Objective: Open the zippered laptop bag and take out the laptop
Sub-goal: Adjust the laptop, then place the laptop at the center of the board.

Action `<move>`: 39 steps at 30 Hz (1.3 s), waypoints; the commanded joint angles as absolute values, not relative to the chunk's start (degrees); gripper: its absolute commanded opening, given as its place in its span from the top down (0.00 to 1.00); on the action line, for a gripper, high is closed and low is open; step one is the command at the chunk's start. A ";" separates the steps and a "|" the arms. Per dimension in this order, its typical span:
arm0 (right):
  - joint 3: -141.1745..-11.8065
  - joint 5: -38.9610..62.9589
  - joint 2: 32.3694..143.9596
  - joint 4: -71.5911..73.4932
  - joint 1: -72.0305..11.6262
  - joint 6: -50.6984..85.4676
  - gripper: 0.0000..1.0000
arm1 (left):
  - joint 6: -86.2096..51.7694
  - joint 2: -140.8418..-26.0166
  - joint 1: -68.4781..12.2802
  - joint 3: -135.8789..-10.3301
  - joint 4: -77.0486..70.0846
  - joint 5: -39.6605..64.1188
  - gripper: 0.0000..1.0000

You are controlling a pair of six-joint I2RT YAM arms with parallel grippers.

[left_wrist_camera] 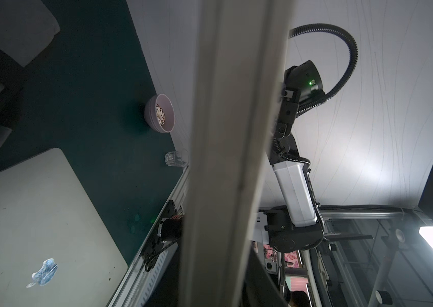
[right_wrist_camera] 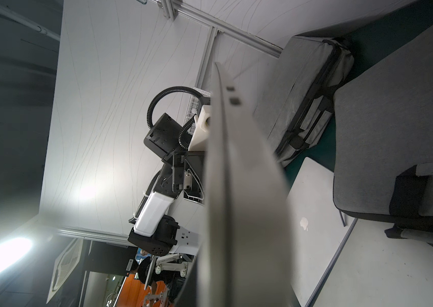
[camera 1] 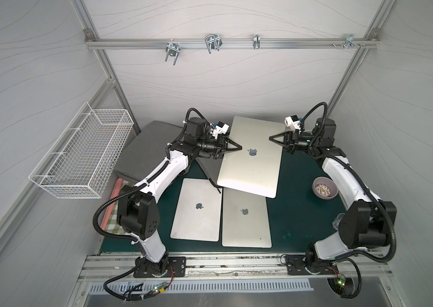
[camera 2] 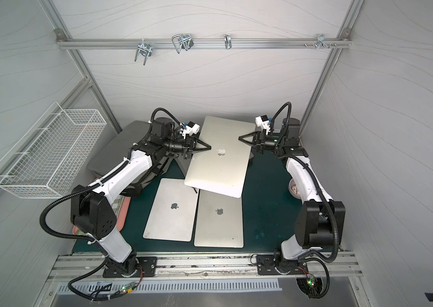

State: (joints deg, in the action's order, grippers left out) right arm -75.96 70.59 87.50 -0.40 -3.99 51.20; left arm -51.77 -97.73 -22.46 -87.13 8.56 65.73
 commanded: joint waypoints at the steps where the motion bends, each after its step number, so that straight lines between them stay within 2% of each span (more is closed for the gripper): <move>1: -75.41 67.92 88.48 0.86 -4.06 49.34 1.00 | -55.48 -93.52 -24.12 -89.95 1.07 69.14 0.77; 3: -75.35 67.44 88.50 -0.63 -3.81 48.13 1.00 | -54.63 -93.45 -24.12 -90.12 2.49 68.96 0.84; 6: -74.95 66.42 88.24 -2.28 -3.51 46.68 1.00 | -54.89 -93.45 -24.16 -89.72 2.37 68.56 1.00; 7: -74.75 66.13 88.16 -2.66 -3.43 46.13 1.00 | -55.57 -93.38 -24.13 -89.29 1.32 68.45 1.00; 11: -74.24 64.74 87.52 -4.60 -2.87 44.22 0.73 | -63.34 -93.08 -24.21 -85.94 -8.89 68.09 1.00; 20: -73.00 58.71 84.26 -12.99 -0.59 37.44 0.40 | -65.30 -90.99 -24.24 -80.06 -11.99 64.71 1.00; 22: -72.92 55.49 83.06 -16.50 0.11 35.12 0.27 | -65.10 -90.34 -24.81 -77.71 -12.64 62.82 1.00; 24: -73.20 51.01 81.27 -21.28 0.80 31.08 0.19 | -64.54 -89.53 -25.75 -75.07 -13.07 60.11 1.00; 34: -73.17 30.36 71.37 -40.51 4.83 20.45 0.07 | -61.08 -89.23 -35.30 -64.91 -19.33 43.08 1.00; 39: -70.57 29.70 67.08 -40.99 5.13 22.17 0.06 | -62.74 -93.98 -41.24 -62.82 -28.29 37.98 1.00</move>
State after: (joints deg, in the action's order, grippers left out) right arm -72.12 32.95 69.01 -36.71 4.82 23.94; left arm -61.98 -93.25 -39.07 -60.71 -11.07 40.32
